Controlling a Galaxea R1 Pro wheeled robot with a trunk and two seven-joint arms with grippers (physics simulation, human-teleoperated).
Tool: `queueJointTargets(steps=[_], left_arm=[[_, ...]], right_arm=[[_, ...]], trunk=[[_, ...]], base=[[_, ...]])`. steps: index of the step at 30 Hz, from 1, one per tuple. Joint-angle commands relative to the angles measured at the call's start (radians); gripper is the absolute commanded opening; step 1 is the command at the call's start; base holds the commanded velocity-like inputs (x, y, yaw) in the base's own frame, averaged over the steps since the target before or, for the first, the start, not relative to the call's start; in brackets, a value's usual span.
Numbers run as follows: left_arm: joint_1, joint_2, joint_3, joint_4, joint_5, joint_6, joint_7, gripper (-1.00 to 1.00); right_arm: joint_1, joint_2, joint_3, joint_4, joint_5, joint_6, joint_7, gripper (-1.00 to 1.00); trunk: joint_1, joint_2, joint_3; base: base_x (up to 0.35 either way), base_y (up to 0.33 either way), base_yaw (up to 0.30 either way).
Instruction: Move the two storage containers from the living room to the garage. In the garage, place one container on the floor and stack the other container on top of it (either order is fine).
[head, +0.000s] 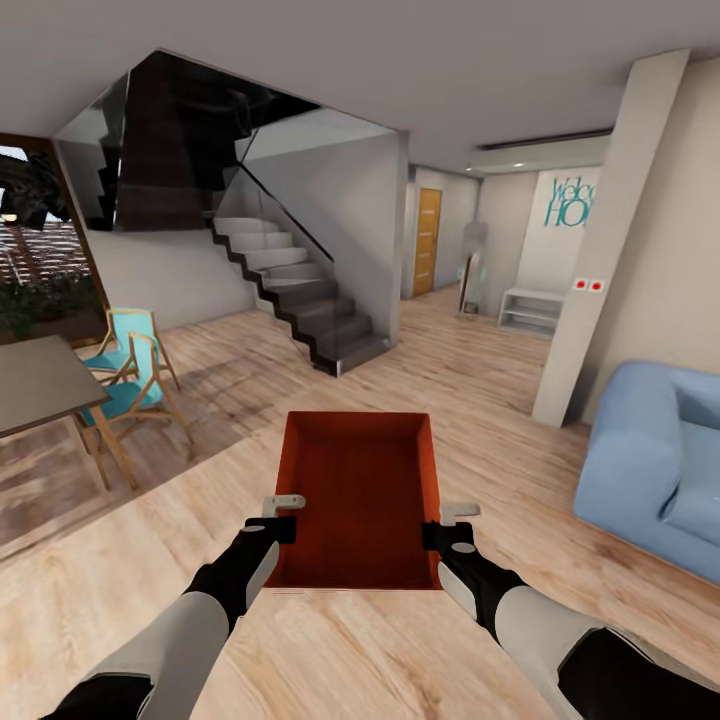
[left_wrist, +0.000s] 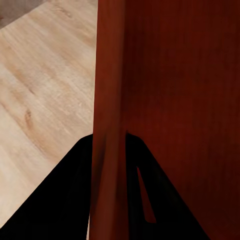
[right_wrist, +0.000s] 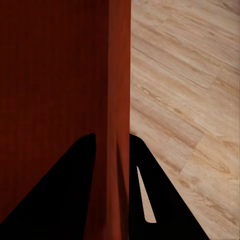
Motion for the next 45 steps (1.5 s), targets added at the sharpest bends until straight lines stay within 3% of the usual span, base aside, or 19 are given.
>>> queueJointTargets(steps=[1,33,45], left_arm=[[0.000,0.000,-0.006,0.015,-0.002,0.006,0.007,-1.00],[0.000,0.000,-0.007,0.015,-0.002,0.006,0.007,-1.00],[0.000,0.000,-0.007,0.015,-0.002,0.006,0.007,-1.00]], right_arm=[[-0.002,0.000,0.003,-0.008,0.004,-0.027,0.000,-1.00],[-0.002,0.000,0.002,-0.008,0.004,-0.027,0.000,-1.00],[-0.002,0.000,0.002,-0.008,0.002,-0.027,0.000,-1.00]], trunk=[[0.001,-0.002,-0.002],[0.001,-0.002,-0.002],[0.001,-0.002,-0.002]], base=[[0.322,0.000,0.000],[0.322,0.000,0.000],[0.322,0.000,-0.171]])
